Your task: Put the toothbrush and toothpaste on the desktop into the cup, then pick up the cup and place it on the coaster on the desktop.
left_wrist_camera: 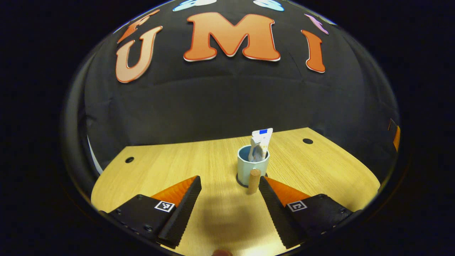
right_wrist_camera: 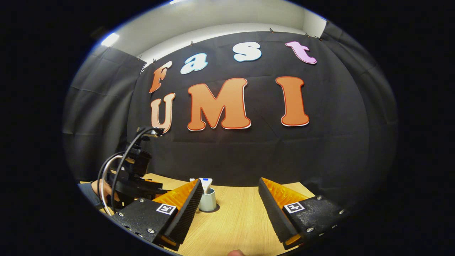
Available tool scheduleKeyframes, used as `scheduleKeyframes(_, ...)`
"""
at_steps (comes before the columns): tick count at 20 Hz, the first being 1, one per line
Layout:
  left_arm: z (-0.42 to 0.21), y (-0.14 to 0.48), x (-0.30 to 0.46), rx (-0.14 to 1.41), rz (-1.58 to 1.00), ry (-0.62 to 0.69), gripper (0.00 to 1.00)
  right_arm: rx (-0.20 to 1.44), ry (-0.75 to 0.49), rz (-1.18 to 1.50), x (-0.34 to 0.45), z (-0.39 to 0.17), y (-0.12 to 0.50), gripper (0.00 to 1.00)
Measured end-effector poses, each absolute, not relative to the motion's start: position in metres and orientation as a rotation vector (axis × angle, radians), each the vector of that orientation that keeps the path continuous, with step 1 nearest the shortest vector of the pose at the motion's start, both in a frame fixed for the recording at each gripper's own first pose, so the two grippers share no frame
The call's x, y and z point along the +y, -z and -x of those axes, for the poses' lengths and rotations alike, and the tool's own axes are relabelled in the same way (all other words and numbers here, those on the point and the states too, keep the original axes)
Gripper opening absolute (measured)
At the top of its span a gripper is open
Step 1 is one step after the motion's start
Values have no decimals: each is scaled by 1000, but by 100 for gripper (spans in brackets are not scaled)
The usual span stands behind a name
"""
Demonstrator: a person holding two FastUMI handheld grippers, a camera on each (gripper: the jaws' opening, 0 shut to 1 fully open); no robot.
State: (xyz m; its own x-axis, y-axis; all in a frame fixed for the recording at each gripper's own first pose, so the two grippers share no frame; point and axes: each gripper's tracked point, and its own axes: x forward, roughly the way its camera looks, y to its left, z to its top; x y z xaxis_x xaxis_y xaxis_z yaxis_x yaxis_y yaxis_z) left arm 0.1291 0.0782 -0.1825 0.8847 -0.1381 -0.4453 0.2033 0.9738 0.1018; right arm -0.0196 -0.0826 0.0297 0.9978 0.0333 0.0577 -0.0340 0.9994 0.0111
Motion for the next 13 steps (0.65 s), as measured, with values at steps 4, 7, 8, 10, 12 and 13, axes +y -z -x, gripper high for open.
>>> scheduleKeyframes(4, -112, 140, 113, 263, -162, 116, 99, -84, -45, 32, -56, 16, -34, 94)
scheduleKeyframes(7, -93, 104, 143, 144, -126, 66, 99, -114, -59, 62, -37, 14, -37, 94)
scheduleKeyframes(8, -85, 94, 151, 104, -120, 61, 99, -125, -66, 66, -29, 14, -37, 94)
scheduleKeyframes(10, -71, 75, 163, 41, -118, 56, 99, -137, -80, 72, -16, 11, -38, 94)
scheduleKeyframes(12, -60, 63, 171, 1, -114, 46, 99, -141, -93, 81, -6, 10, -36, 94)
scheduleKeyframes(13, -55, 58, 173, -15, -106, 45, 99, -146, -99, 86, 0, 10, -37, 94)
